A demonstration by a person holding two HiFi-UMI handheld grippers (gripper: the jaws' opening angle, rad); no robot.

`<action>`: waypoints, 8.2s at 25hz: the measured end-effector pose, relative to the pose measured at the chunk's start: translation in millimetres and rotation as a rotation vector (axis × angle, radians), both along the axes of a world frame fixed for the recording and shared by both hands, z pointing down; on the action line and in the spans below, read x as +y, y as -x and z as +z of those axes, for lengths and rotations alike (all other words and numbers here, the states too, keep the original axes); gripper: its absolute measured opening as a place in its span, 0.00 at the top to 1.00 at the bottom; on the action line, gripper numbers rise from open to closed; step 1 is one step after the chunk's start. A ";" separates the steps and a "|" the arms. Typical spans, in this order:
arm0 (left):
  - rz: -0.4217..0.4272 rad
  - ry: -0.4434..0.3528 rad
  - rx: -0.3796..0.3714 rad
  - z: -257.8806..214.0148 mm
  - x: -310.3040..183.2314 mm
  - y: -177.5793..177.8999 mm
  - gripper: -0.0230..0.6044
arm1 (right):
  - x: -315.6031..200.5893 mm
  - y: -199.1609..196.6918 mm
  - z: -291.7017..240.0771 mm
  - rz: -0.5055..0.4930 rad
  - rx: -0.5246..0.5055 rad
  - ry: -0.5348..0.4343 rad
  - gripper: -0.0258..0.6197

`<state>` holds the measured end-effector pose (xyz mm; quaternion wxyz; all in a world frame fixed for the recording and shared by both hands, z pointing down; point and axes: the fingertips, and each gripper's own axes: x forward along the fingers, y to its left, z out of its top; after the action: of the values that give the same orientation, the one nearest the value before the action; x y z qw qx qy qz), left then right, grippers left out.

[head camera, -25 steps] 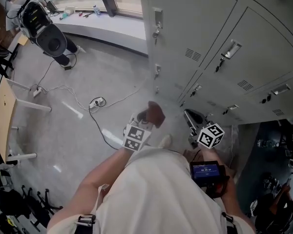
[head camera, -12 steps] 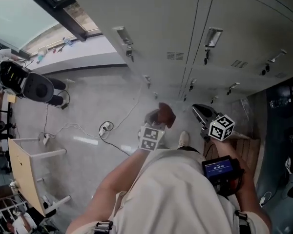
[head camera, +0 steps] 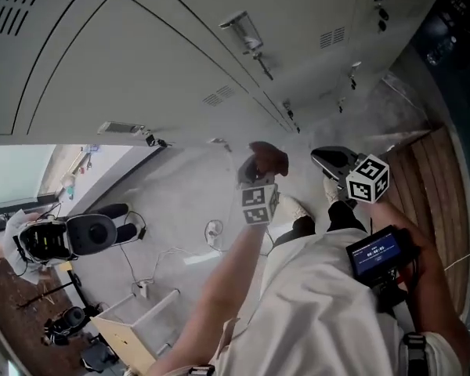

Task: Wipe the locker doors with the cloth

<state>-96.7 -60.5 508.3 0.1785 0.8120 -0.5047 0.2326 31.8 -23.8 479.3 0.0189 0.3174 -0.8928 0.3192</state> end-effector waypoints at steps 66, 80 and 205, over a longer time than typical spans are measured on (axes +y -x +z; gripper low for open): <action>0.053 -0.130 -0.416 53.0 -121.9 -29.2 0.84 | 33.4 -1.8 57.8 -0.018 0.033 0.166 0.93; -0.321 -0.021 -0.408 55.5 -88.4 205.9 0.84 | 36.9 68.6 50.1 -0.019 0.035 0.166 0.93; -0.700 0.348 0.704 265.7 -112.0 34.0 0.84 | 102.8 -40.6 146.7 0.003 0.172 0.362 0.93</action>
<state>-130.7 -172.5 774.0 0.5366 0.5820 -0.6092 -0.0474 72.5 79.0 626.0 0.1514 0.3364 -0.8154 0.4460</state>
